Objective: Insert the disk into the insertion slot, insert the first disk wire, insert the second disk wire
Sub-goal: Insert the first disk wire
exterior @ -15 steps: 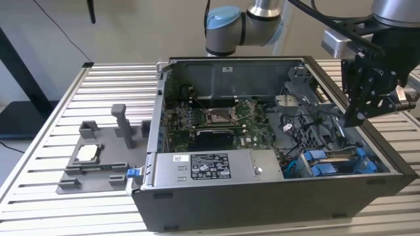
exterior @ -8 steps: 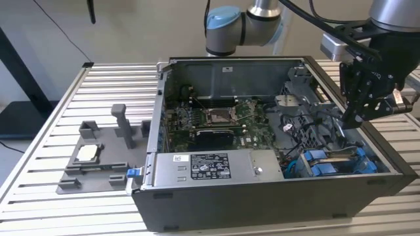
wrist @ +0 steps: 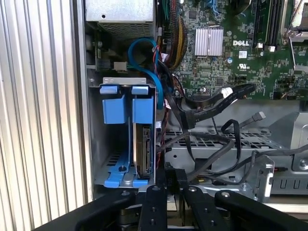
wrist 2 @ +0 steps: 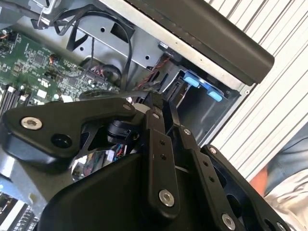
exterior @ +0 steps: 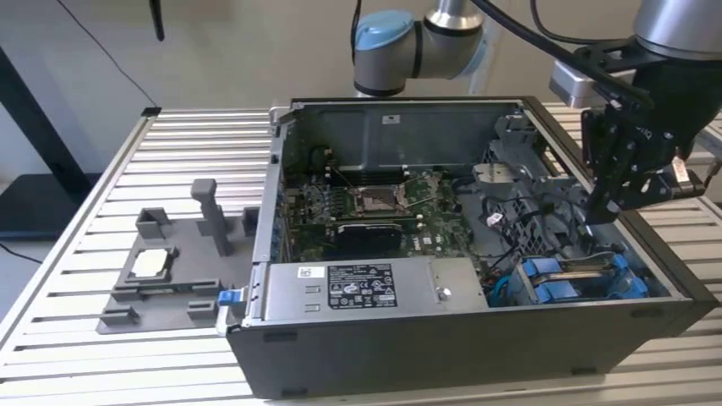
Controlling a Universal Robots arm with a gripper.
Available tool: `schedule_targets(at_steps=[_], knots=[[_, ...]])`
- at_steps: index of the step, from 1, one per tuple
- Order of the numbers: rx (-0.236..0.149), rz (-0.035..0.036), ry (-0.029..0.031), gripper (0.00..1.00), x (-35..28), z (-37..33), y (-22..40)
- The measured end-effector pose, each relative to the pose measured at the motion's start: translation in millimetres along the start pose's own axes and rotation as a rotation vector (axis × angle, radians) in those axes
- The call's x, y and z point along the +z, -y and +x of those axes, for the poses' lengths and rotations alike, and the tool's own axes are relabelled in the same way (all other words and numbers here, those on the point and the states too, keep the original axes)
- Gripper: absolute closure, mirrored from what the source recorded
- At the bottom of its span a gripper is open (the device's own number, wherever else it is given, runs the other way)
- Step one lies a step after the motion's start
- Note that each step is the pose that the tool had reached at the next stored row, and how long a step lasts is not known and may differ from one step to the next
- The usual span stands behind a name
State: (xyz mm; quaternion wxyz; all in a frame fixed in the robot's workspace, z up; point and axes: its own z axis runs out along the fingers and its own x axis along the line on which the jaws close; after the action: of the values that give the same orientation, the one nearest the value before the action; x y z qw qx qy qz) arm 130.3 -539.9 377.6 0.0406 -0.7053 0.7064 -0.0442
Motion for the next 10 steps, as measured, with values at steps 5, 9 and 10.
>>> schedule_targets(at_steps=[5,9,10], knots=[[0.0,-0.0195,-0.0001,0.81,4.2,0.5,0.5],[0.0,-0.0393,-0.0003,0.81,7.7,1.8,2.7],[0.0,-0.044,-0.0002,0.81,8.6,2.2,3.5]])
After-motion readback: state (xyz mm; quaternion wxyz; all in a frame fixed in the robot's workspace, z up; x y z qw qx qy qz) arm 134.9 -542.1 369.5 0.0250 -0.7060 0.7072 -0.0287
